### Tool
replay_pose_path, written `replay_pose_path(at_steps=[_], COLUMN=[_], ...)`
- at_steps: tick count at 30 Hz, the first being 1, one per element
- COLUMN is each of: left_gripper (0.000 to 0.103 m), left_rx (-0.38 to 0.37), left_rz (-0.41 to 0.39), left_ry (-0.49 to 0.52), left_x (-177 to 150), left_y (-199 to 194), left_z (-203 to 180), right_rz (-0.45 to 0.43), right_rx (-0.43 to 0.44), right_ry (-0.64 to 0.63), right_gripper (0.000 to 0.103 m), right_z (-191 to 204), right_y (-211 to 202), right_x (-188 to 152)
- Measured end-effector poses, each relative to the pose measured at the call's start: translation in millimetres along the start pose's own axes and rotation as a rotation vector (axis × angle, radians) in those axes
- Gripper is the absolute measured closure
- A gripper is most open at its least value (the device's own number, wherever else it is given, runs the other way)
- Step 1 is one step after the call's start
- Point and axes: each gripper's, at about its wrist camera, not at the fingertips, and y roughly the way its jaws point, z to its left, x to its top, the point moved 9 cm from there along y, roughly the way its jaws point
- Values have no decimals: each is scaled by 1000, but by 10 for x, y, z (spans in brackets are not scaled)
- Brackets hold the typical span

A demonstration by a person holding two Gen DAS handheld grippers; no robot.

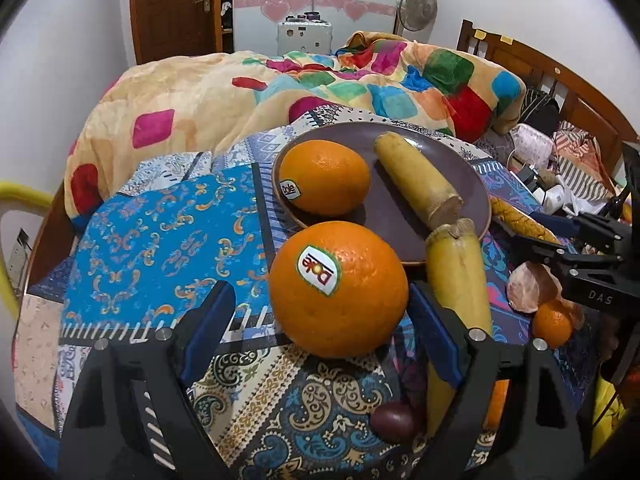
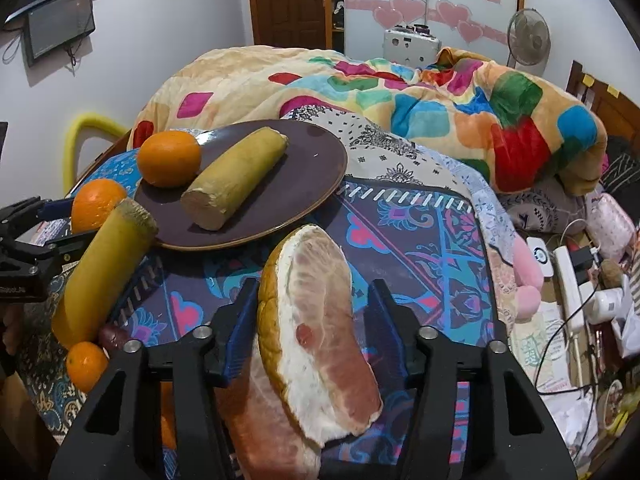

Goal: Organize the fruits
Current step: 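Grasp and lift the Dole-stickered orange with left while right carries the pomelo segment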

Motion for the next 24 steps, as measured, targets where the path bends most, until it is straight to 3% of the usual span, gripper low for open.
replay_pose_path(at_steps=[5, 13, 24], left_gripper=[34, 35, 35], left_rx=[-23, -8, 11], left_rz=[-3, -3, -71], left_ry=[20, 24, 26], left_x=[27, 26, 202], left_y=[2, -46, -327], left_z=[-76, -87, -61], right_rz=[-4, -55, -119], right_rx=[3, -14, -25], right_ry=[-1, -26, -29], right_gripper=[62, 78, 80], right_z=[20, 34, -17], right_y=[-3, -188, -440], right_x=[9, 77, 216])
